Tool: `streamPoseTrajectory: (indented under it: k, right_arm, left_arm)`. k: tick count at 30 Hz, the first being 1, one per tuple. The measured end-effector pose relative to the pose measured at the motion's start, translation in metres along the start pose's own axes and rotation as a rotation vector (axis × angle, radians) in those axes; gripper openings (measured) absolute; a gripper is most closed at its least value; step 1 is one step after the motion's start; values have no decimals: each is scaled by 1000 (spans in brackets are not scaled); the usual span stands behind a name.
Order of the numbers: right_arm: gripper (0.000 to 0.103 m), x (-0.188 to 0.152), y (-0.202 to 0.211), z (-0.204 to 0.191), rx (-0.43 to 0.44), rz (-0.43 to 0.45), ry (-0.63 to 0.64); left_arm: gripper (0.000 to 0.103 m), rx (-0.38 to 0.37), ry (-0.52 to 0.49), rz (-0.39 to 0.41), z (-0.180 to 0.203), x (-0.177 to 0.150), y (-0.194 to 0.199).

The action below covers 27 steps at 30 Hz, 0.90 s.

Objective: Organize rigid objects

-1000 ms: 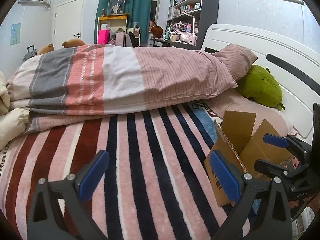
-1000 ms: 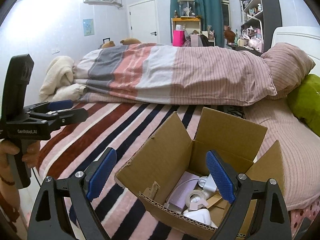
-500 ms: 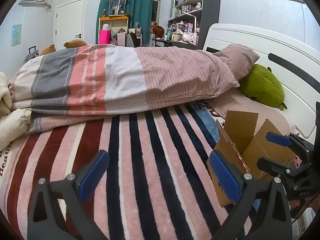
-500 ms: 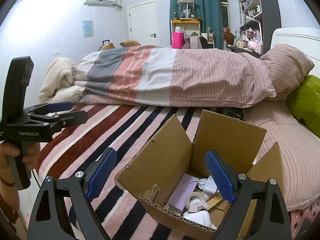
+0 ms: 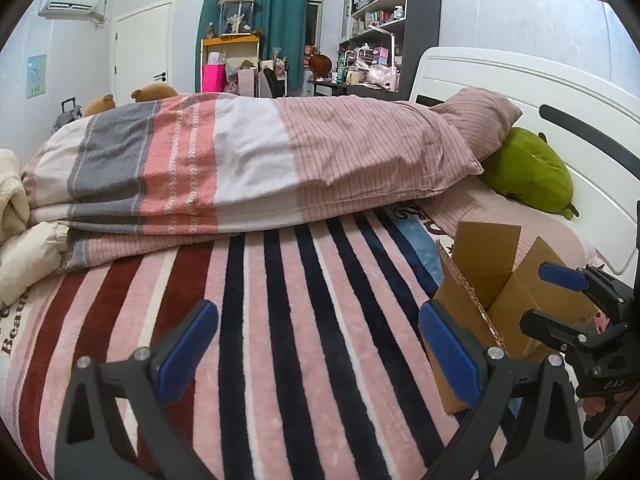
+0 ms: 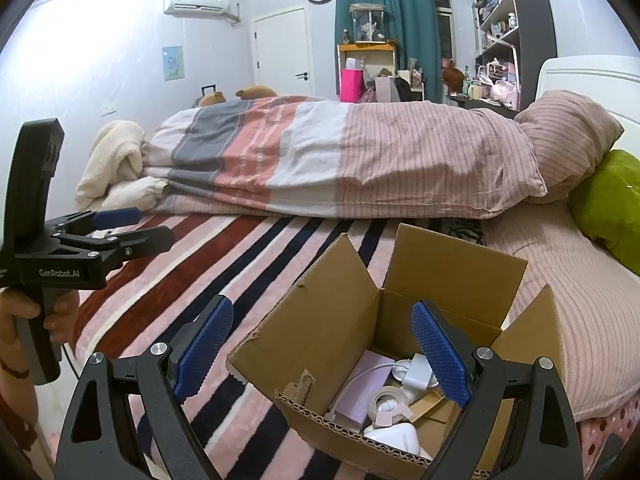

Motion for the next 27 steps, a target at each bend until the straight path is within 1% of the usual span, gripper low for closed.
streamPoseTrajectory:
  k: [16,27]
  right_arm:
    - [90,-4,3,-3,-9,1,-21]
    - [90,-7,1,-4,-18,-1,-26]
  left_arm:
    - [100,14,-1,1,1,0,2]
    - [100,10,-2,0,1,0,1]
Point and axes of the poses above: each gripper's, at about its wrist camera, not at the fingertips, and y roughly against the way its jaws point, z to its right, x to its top, the point moved 2 cm from there along -y, roughly the way its jaws point, and after that the axes turned 15 degrees about -z, right-handed, at the moved point
